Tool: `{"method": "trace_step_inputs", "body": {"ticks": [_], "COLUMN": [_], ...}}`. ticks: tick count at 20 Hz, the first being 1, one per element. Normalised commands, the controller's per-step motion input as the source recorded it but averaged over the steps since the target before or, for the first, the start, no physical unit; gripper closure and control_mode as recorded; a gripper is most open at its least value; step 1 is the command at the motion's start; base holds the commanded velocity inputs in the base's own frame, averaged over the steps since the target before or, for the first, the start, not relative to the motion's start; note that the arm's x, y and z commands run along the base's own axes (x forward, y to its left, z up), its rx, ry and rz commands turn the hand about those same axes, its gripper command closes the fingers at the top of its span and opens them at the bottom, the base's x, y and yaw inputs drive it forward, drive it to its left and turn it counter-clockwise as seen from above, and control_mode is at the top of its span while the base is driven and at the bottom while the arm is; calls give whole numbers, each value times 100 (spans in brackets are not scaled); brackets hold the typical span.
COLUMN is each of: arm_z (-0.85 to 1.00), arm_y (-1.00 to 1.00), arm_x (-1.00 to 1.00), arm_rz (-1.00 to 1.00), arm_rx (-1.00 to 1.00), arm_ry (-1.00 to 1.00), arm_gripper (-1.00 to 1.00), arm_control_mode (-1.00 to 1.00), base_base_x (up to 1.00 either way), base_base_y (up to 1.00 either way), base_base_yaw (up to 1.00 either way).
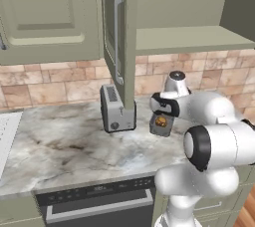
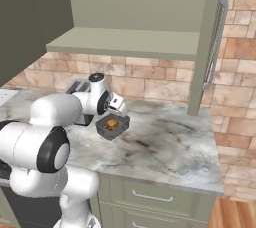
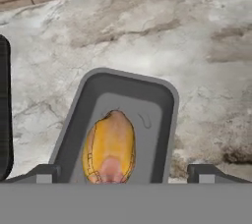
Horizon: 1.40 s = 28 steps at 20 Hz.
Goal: Retrieve the tupperware from the cabinet, then place the raw meat into the tupperware to avoid contamination.
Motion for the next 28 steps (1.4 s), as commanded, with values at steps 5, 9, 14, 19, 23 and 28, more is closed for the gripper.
{"method": "trace_step_inputs", "body": {"ticks": [5,9,14,19,23,28], "arm_z": [47,51,44,41,40,29], "arm_y": [0,0,-1,-6,-13,-23], "arm_x": [-52,-65,-61,-82,-80,-69], "arm_rz": [4,4,6,6,6,6], "arm_rx": [0,0,0,0,0,0], "arm_ry": [0,0,0,0,0,-1], "arm_gripper": [-100,-100,-100,-100,-100,-100], "arm_control_mode": [-100,-100,-100,-100,-100,-100], "base_base_x": [0,0,0,0,0,0], "base_base_y": [0,0,0,0,0,0], "base_base_yaw": [0,0,0,0,0,0]}}
